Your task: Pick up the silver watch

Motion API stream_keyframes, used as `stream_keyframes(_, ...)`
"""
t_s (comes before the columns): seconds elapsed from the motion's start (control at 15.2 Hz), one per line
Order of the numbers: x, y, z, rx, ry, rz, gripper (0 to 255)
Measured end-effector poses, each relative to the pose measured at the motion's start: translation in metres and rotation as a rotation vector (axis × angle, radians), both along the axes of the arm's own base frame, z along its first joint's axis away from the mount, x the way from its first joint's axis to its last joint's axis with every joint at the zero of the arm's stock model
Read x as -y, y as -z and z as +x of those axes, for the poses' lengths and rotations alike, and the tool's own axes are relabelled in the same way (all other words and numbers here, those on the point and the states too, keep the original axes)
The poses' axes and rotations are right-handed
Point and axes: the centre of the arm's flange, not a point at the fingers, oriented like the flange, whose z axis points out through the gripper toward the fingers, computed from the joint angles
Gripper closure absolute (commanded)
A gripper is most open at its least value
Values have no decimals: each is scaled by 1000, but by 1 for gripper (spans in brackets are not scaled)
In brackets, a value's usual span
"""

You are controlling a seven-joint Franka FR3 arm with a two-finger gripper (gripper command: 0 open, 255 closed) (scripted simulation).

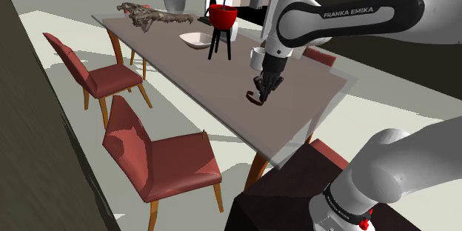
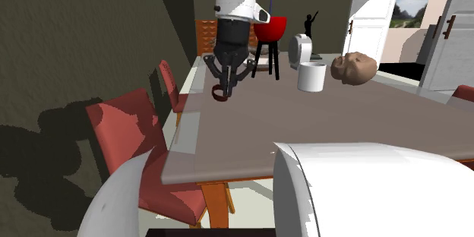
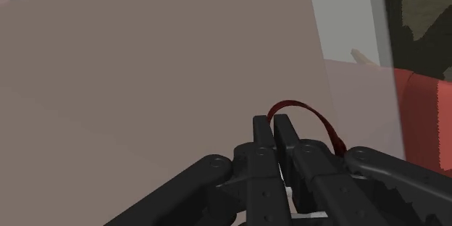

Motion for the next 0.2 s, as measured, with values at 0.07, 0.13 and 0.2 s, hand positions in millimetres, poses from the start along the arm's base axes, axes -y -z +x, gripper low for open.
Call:
stream_keyframes(0.07,1,-5,1,0,0,0,255)
stream_keyframes(0.13,1,-11,1,0,0,0,255)
stream_keyframes(0.2,0,-14,0,0,0,0,255)
